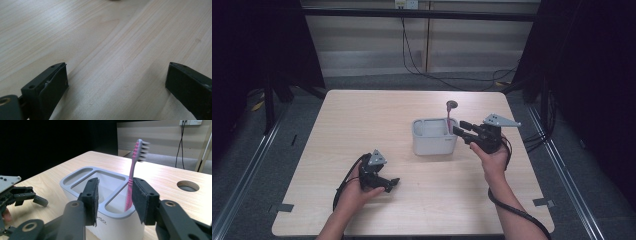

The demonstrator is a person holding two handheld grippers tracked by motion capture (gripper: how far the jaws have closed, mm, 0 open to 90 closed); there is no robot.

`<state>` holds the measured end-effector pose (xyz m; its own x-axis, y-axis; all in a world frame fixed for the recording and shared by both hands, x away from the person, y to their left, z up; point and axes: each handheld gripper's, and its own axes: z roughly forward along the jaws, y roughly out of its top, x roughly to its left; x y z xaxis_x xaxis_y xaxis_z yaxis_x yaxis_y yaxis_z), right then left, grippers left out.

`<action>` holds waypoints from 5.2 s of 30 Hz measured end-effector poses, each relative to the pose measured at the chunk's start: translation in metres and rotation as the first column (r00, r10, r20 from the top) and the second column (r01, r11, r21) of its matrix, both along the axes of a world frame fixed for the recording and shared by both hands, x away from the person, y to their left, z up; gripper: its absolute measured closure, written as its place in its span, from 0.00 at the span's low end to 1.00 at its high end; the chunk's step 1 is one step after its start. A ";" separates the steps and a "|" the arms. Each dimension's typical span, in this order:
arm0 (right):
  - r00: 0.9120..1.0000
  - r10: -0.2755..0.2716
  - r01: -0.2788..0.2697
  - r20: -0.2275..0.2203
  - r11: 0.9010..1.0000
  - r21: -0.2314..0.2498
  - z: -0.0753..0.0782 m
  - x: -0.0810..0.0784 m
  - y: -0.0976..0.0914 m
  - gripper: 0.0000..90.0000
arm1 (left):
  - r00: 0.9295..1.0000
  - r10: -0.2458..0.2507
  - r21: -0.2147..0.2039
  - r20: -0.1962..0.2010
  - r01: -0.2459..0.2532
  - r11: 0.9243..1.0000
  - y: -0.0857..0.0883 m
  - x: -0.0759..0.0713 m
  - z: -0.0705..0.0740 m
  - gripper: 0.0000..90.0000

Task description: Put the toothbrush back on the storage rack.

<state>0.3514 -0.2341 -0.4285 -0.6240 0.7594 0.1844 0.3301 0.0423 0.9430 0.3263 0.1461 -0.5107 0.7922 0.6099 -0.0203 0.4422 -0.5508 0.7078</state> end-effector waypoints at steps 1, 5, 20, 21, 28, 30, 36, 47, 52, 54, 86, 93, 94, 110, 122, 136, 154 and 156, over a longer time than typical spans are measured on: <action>1.000 0.003 -0.003 0.005 1.000 -0.010 0.001 0.000 0.000 0.60 | 1.000 -0.001 0.000 0.000 0.001 1.000 0.000 0.000 0.000 0.04; 1.000 -0.006 0.006 -0.004 1.000 -0.026 0.003 0.000 0.001 0.52 | 1.000 -0.001 0.000 0.001 0.001 1.000 0.000 0.000 0.000 0.04; 0.999 0.005 -0.008 -0.046 0.998 -0.065 0.008 -0.003 -0.005 0.35 | 1.000 0.000 0.000 0.000 0.000 1.000 0.000 0.000 0.000 0.04; 0.999 0.006 -0.009 -0.049 0.998 -0.066 0.008 -0.003 -0.006 0.34 | 1.000 0.000 0.000 0.000 0.000 1.000 0.000 0.000 0.000 0.04; 0.995 0.032 -0.040 -0.097 0.996 -0.084 0.008 -0.005 -0.009 0.33 | 1.000 -0.001 0.001 0.000 0.001 1.000 0.000 0.000 0.000 0.04; 0.995 0.036 -0.044 -0.092 0.995 -0.093 0.009 -0.006 -0.010 0.33 | 1.000 -0.002 0.002 0.001 0.002 1.000 0.000 0.000 0.000 0.04; 0.995 0.046 -0.056 -0.093 0.993 -0.108 0.009 -0.010 -0.015 0.32 | 1.000 -0.001 0.002 0.000 0.001 1.000 0.000 0.000 0.000 0.04; 0.994 0.044 -0.056 -0.102 0.992 -0.115 0.008 -0.016 -0.023 0.28 | 1.000 -0.002 0.002 0.001 0.002 1.000 0.000 0.000 0.000 0.04; 0.993 0.049 -0.062 -0.104 0.991 -0.121 0.006 -0.017 -0.025 0.26 | 1.000 -0.001 0.002 0.000 0.001 1.000 0.000 0.000 0.000 0.04; 0.993 0.050 -0.064 -0.108 0.990 -0.123 0.005 -0.018 -0.026 0.25 | 1.000 -0.002 0.002 0.000 0.002 1.000 0.000 0.000 0.000 0.04; 0.980 0.105 -0.135 -0.169 0.975 -0.177 -0.012 -0.031 -0.038 0.20 | 1.000 -0.001 0.001 0.000 0.001 1.000 0.000 0.000 0.000 0.04; 0.977 0.099 -0.134 -0.188 0.973 -0.187 -0.019 -0.034 -0.042 0.20 | 1.000 -0.001 0.002 0.001 0.001 1.000 0.000 0.000 0.000 0.04; 0.977 0.098 -0.134 -0.190 0.973 -0.189 -0.020 -0.035 -0.042 0.20 | 1.000 -0.001 0.002 0.000 0.001 1.000 0.000 0.000 0.000 0.04; 0.972 0.094 -0.140 -0.217 0.968 -0.208 -0.034 -0.041 -0.051 0.20 | 1.000 -0.001 0.002 0.001 0.001 1.000 0.000 0.000 0.000 0.04; 0.967 0.077 -0.134 -0.241 0.963 -0.233 -0.047 -0.043 -0.059 0.20 | 1.000 -0.002 0.002 0.000 0.002 1.000 0.000 0.000 0.000 0.04; 0.961 0.078 -0.154 -0.264 0.947 -0.280 -0.060 -0.048 -0.064 0.20 | 1.000 0.000 0.000 0.000 0.000 1.000 0.000 0.000 0.000 0.04; 0.960 0.048 -0.147 -0.276 0.925 -0.350 -0.069 -0.049 -0.075 0.20 | 1.000 -0.001 0.002 0.001 0.001 1.000 0.000 0.000 0.000 0.04; 0.958 0.040 -0.145 -0.285 0.923 -0.357 -0.071 -0.049 -0.077 0.20 | 1.000 -0.001 0.003 0.001 0.001 1.000 0.000 0.000 0.000 0.04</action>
